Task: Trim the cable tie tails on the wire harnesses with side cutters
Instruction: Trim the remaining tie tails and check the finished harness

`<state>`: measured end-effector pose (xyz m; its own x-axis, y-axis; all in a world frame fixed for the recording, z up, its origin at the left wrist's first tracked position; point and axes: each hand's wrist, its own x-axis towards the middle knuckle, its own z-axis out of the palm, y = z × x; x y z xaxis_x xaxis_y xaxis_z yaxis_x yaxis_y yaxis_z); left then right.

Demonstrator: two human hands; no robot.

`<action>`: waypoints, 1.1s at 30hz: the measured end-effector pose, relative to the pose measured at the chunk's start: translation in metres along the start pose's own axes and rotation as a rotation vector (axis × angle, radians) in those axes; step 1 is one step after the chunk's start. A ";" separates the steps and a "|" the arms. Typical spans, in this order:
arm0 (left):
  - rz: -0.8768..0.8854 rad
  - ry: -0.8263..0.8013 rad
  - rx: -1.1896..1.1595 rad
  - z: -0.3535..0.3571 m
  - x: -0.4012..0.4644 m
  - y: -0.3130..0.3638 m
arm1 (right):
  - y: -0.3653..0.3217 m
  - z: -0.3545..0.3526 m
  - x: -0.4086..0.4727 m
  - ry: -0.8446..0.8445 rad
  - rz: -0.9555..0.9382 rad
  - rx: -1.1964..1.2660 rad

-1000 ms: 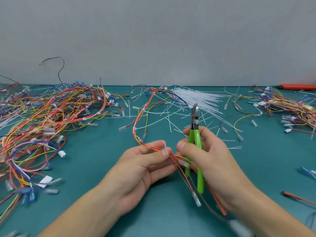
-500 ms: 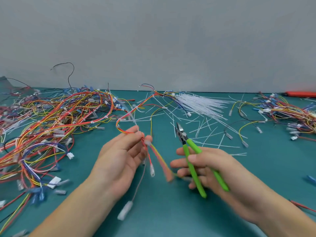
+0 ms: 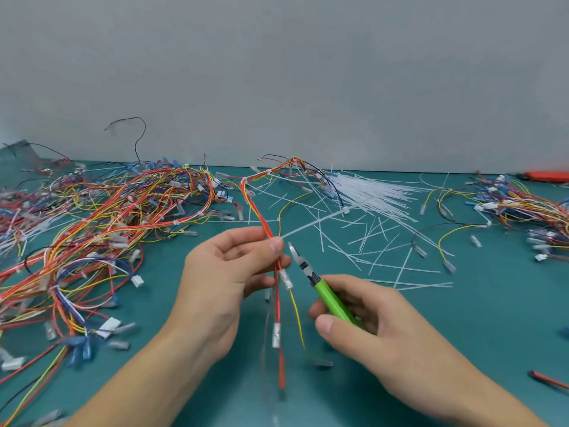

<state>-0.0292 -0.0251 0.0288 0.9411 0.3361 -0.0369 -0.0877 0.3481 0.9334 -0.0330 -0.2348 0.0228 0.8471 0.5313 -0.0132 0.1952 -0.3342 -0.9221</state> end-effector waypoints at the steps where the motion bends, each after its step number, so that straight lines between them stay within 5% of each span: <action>1: -0.028 -0.016 -0.021 0.000 0.000 0.000 | 0.000 0.001 0.000 0.005 -0.007 0.026; 12: -0.121 -0.158 -0.083 0.003 -0.005 -0.005 | -0.003 0.001 0.002 -0.013 0.045 0.183; 33: -0.181 -0.183 -0.070 0.002 -0.005 -0.007 | 0.010 0.002 0.008 -0.075 0.109 0.394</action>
<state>-0.0331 -0.0311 0.0233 0.9863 0.1017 -0.1297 0.0706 0.4501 0.8902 -0.0255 -0.2328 0.0125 0.8112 0.5693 -0.1335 -0.1101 -0.0755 -0.9910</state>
